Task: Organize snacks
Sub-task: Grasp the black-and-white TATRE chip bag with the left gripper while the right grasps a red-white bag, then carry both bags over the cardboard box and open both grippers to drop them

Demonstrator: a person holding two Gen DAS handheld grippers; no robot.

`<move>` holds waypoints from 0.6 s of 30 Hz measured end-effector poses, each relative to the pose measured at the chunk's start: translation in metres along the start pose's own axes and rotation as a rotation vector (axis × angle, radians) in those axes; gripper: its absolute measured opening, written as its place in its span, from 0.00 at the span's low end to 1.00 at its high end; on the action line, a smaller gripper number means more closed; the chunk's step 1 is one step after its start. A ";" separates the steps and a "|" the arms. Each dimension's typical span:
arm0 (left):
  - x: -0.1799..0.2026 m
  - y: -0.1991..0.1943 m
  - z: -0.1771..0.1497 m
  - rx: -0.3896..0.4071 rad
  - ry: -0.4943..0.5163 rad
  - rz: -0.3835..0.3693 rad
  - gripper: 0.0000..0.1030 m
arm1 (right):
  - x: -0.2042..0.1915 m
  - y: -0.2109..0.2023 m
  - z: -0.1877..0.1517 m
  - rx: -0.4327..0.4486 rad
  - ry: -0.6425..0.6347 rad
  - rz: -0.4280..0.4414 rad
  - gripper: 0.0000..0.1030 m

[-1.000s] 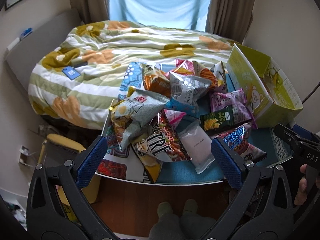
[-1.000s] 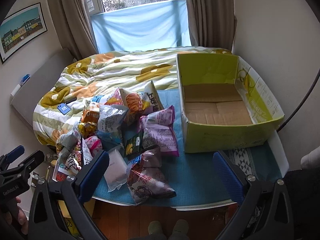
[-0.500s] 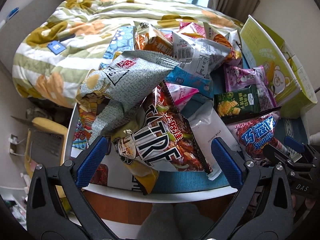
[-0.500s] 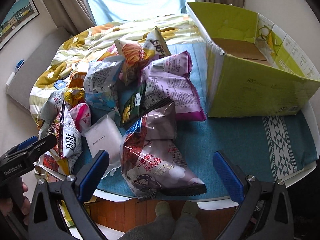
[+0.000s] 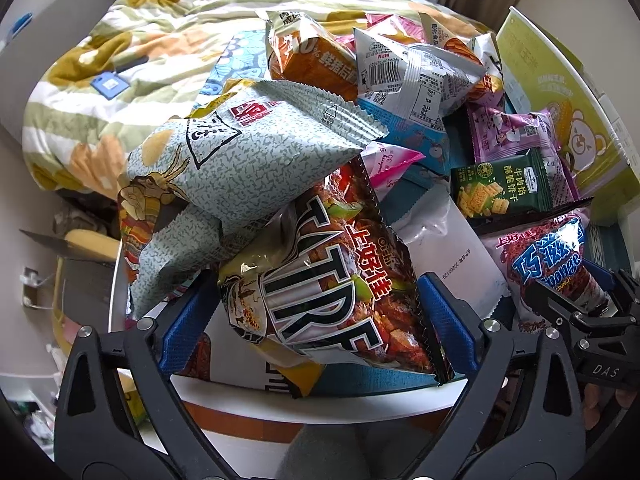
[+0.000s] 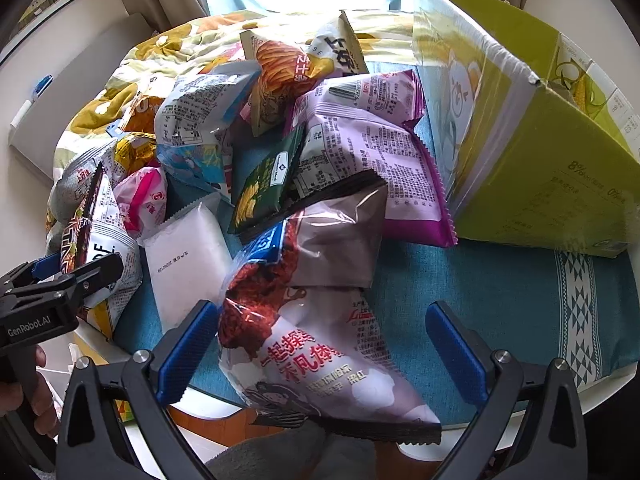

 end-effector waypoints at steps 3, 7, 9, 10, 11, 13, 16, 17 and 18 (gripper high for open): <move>-0.001 -0.002 -0.001 0.000 -0.005 -0.008 0.92 | 0.000 0.004 0.000 -0.009 0.002 0.020 0.95; 0.002 -0.009 -0.001 0.014 -0.015 -0.025 0.78 | -0.004 0.007 0.001 -0.025 0.002 0.075 0.70; 0.005 -0.011 -0.002 0.011 -0.007 -0.030 0.77 | -0.006 0.005 0.002 -0.024 -0.006 0.069 0.65; 0.006 -0.012 -0.001 0.012 -0.008 -0.034 0.76 | -0.009 0.004 0.002 -0.023 -0.013 0.068 0.63; 0.006 -0.015 -0.001 0.014 -0.010 -0.040 0.75 | -0.011 0.003 0.002 -0.018 -0.019 0.062 0.60; 0.008 -0.021 -0.001 0.027 -0.011 -0.052 0.75 | -0.014 -0.001 0.003 -0.007 -0.027 0.060 0.58; 0.010 -0.031 0.002 0.042 -0.006 -0.068 0.75 | -0.018 -0.009 0.005 0.012 -0.029 0.063 0.57; 0.011 -0.034 0.003 0.047 -0.006 -0.075 0.75 | -0.019 -0.011 0.005 0.019 -0.030 0.062 0.56; 0.012 -0.037 0.004 0.052 -0.005 -0.080 0.75 | -0.020 -0.015 0.005 0.026 -0.032 0.062 0.56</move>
Point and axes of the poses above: each gripper's, at about its wrist camera, not at the fingertips, and y roughly the way its jaws point, x to its right, z to its top, the point moved 2 cm from there along y, roughly the way its jaws point, and after that the axes turned 8 degrees about x, right-handed, at the moved point
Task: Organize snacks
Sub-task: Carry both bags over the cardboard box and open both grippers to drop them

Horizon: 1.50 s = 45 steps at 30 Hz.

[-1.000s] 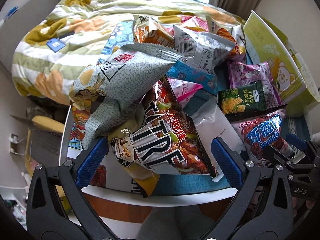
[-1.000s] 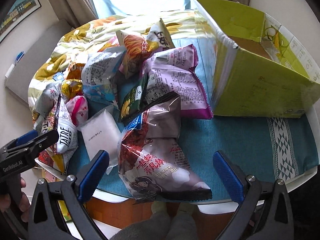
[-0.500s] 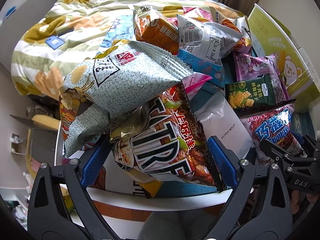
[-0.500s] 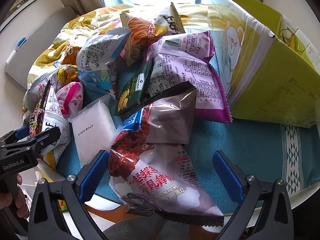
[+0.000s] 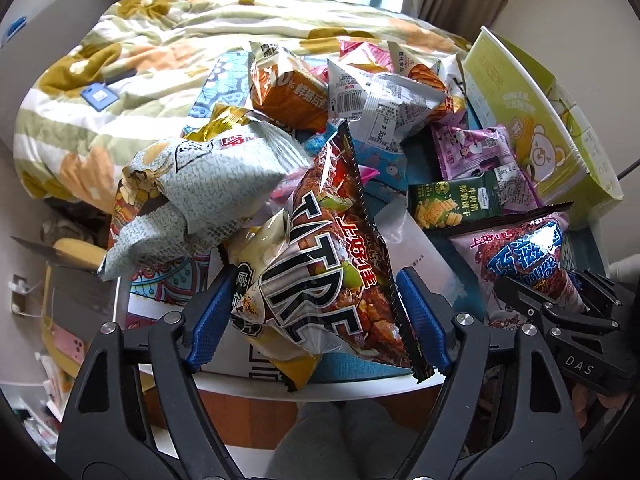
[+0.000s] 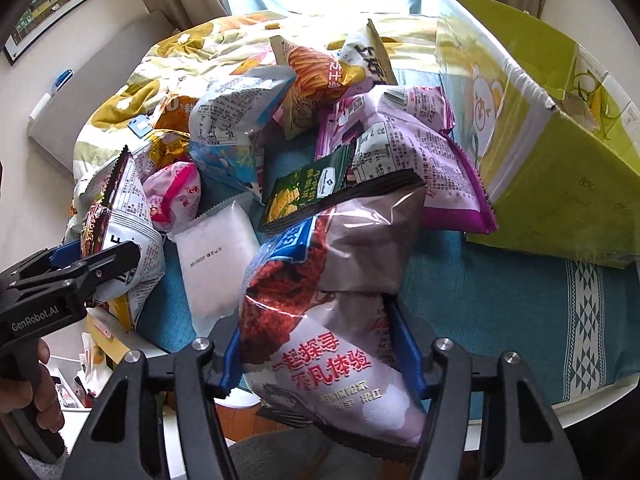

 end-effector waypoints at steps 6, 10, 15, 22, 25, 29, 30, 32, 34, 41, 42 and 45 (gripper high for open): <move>0.015 -0.023 0.009 0.037 0.026 -0.036 0.75 | 0.000 -0.026 0.000 0.043 -0.004 -0.002 0.56; 0.030 -0.040 0.018 0.064 0.044 -0.074 0.75 | -0.001 -0.046 0.006 0.083 -0.006 -0.014 0.56; 0.056 -0.057 0.039 0.115 0.071 -0.124 0.75 | 0.002 -0.074 0.022 0.139 0.006 -0.049 0.56; 0.102 -0.075 0.085 0.206 0.090 -0.157 0.75 | 0.031 -0.116 0.059 0.237 0.042 -0.054 0.56; 0.126 -0.075 0.109 0.237 0.079 -0.181 0.75 | 0.051 -0.131 0.079 0.284 0.047 -0.049 0.56; 0.168 -0.067 0.140 0.264 0.057 -0.196 0.75 | 0.088 -0.142 0.110 0.329 0.035 -0.063 0.56; 0.179 -0.062 0.147 0.269 0.062 -0.195 0.75 | 0.099 -0.144 0.117 0.334 0.037 -0.064 0.56; 0.203 -0.051 0.162 0.278 0.071 -0.194 0.75 | 0.121 -0.146 0.132 0.342 0.045 -0.064 0.56; 0.226 -0.039 0.177 0.282 0.072 -0.192 0.75 | 0.145 -0.146 0.146 0.349 0.049 -0.067 0.56; 0.292 0.026 0.223 0.229 0.073 -0.181 0.76 | 0.220 -0.132 0.185 0.323 0.049 -0.115 0.56; 0.300 0.038 0.228 0.216 0.081 -0.175 0.76 | 0.228 -0.128 0.189 0.317 0.041 -0.125 0.56; 0.318 0.073 0.239 0.157 0.110 -0.165 0.76 | 0.251 -0.115 0.197 0.289 0.039 -0.136 0.56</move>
Point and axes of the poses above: each gripper's, at about its wrist camera, not at the fingertips, and y roughly the way its jaws point, x to its right, z to its top, the point moved 2 cm from there along y, roughly the way its jaws point, and after that the axes turned 8 degrees about x, right-handed, at the moved point
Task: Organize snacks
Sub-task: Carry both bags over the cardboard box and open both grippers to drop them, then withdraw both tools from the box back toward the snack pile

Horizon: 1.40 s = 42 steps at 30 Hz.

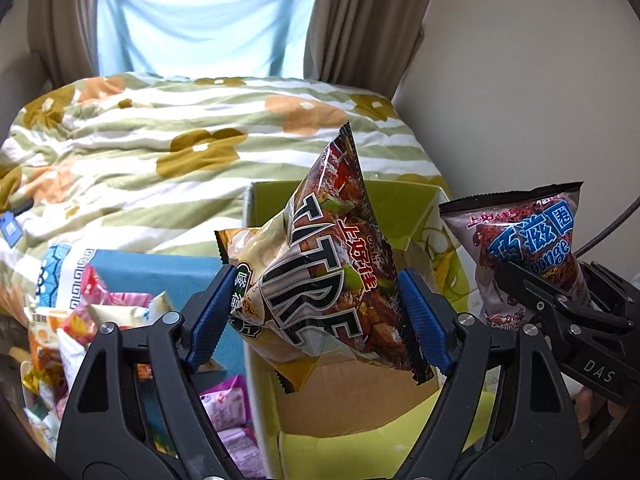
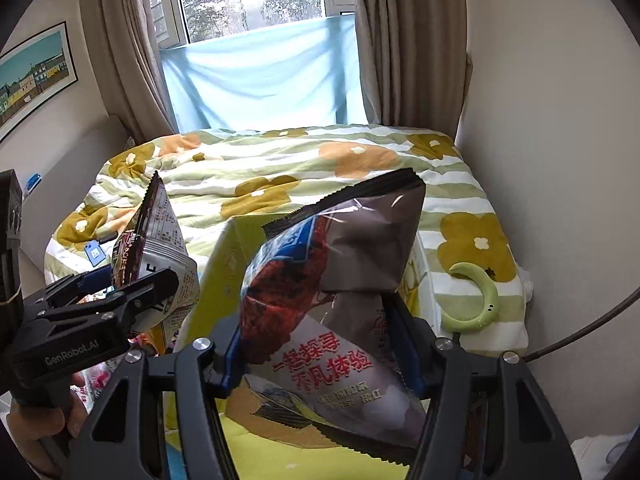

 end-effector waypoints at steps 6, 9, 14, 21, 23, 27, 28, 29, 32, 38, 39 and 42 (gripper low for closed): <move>0.014 0.063 0.008 -0.087 0.070 0.016 0.77 | 0.027 0.034 0.005 -0.056 0.032 -0.013 0.56; 0.018 0.087 0.009 -0.125 0.099 0.020 0.81 | 0.037 0.046 0.004 -0.078 0.050 -0.023 0.56; 0.021 0.099 0.012 -0.126 0.189 0.074 0.93 | 0.045 0.057 -0.001 -0.119 0.086 -0.039 0.56; 0.002 0.064 0.003 -0.129 0.126 0.045 0.93 | 0.047 0.064 -0.002 -0.129 0.095 -0.008 0.56; -0.005 0.052 -0.003 -0.132 0.100 0.060 0.93 | 0.048 0.066 -0.001 -0.131 0.101 -0.003 0.56; -0.013 0.036 -0.011 -0.131 0.070 0.062 0.93 | 0.044 0.071 0.004 -0.132 0.094 0.008 0.56; -0.014 0.034 -0.012 -0.131 0.068 0.067 0.93 | 0.043 0.073 0.006 -0.131 0.093 0.012 0.56; -0.016 0.032 -0.014 -0.130 0.066 0.076 0.93 | 0.042 0.076 0.007 -0.128 0.090 0.017 0.56; -0.020 0.031 -0.016 -0.131 0.062 0.107 0.93 | 0.037 0.088 0.014 -0.126 0.055 0.033 0.56; -0.022 0.038 -0.016 -0.141 0.045 0.101 0.93 | 0.030 0.113 0.013 -0.153 -0.037 -0.013 0.76; -0.022 0.038 -0.015 -0.141 0.044 0.101 0.93 | 0.031 0.114 0.013 -0.146 -0.040 -0.037 0.93; -0.022 0.040 -0.018 -0.148 0.041 0.105 0.93 | 0.035 0.108 0.007 -0.129 -0.035 -0.055 1.00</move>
Point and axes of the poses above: each gripper's, at about its wrist camera, not at the fingertips, and y roughly the way its jaws point, x to its right, z to its top, the point moved 2 cm from there along y, roughly the way its jaws point, and after that the axes turned 8 degrees about x, right-handed, at the moved point
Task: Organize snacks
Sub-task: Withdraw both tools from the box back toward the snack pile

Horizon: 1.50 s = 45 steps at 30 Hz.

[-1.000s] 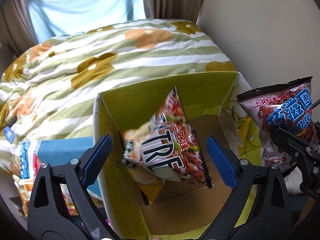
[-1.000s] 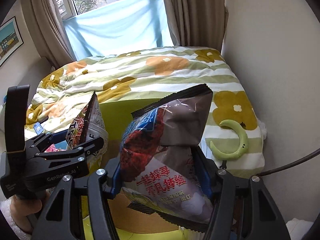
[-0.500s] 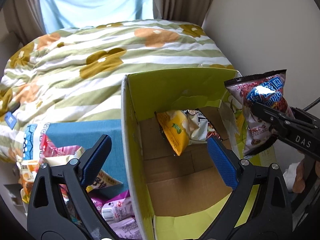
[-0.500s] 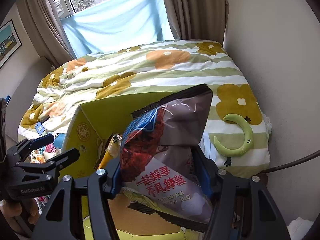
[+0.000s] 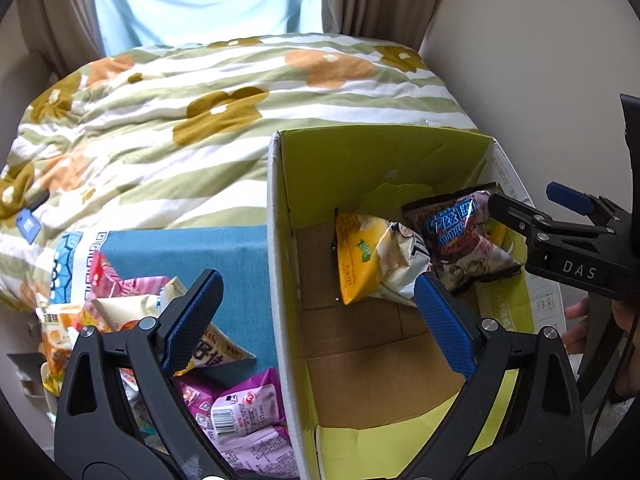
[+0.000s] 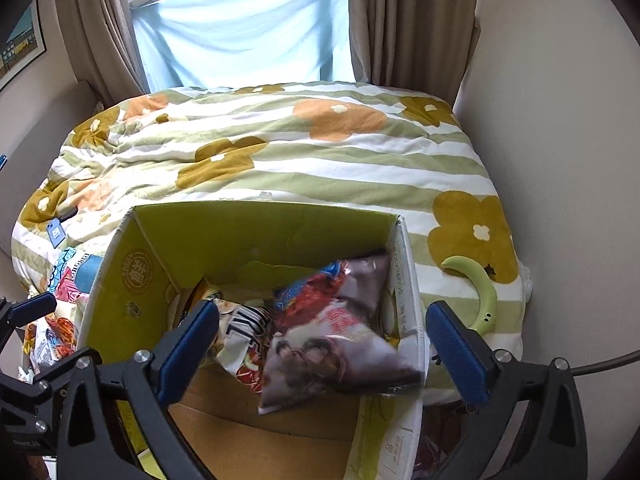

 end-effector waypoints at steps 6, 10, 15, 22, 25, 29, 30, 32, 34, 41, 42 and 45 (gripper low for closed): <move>0.007 -0.009 0.003 0.018 0.001 -0.010 0.93 | 0.009 -0.014 -0.012 -0.014 0.048 0.010 1.00; 0.011 -0.033 0.009 0.078 0.021 0.011 0.93 | 0.012 -0.035 -0.007 0.020 0.044 0.001 1.00; 0.010 -0.073 0.014 0.163 0.004 0.045 0.93 | 0.014 -0.074 0.001 0.093 0.054 0.001 1.00; 0.009 -0.132 0.000 0.261 -0.005 0.082 0.93 | 0.003 -0.131 0.002 0.188 0.034 0.002 1.00; 0.006 -0.159 -0.017 0.304 -0.007 0.094 0.93 | -0.006 -0.152 -0.003 0.213 0.001 0.007 1.00; 0.000 -0.186 -0.045 0.336 -0.012 0.112 0.93 | -0.022 -0.177 -0.020 0.292 -0.041 0.037 1.00; -0.003 -0.192 -0.052 0.340 -0.017 0.117 0.93 | -0.025 -0.183 -0.026 0.307 -0.035 0.046 1.00; -0.011 -0.202 -0.066 0.349 -0.030 0.119 0.93 | -0.032 -0.190 -0.036 0.316 -0.023 0.071 1.00; -0.022 -0.211 -0.078 0.357 -0.043 0.124 0.93 | -0.039 -0.195 -0.046 0.315 -0.013 0.080 1.00; -0.075 -0.239 -0.114 0.362 -0.055 0.124 0.93 | -0.080 -0.208 -0.074 0.317 -0.014 0.080 1.00; -0.084 -0.242 -0.118 0.359 -0.052 0.121 0.93 | -0.088 -0.210 -0.078 0.321 -0.011 0.079 1.00; -0.115 -0.252 -0.128 0.339 -0.035 0.108 0.93 | -0.109 -0.213 -0.087 0.327 0.007 0.071 1.00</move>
Point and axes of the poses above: each gripper's, at about its wrist camera, not at the fingertips, and y roughly the way its jaws point, x to its right, z to its top, the point moved 2 cm from there along y, roughly the way its jaws point, and after that the axes turned 8 degrees about x, right-handed, at the moved point
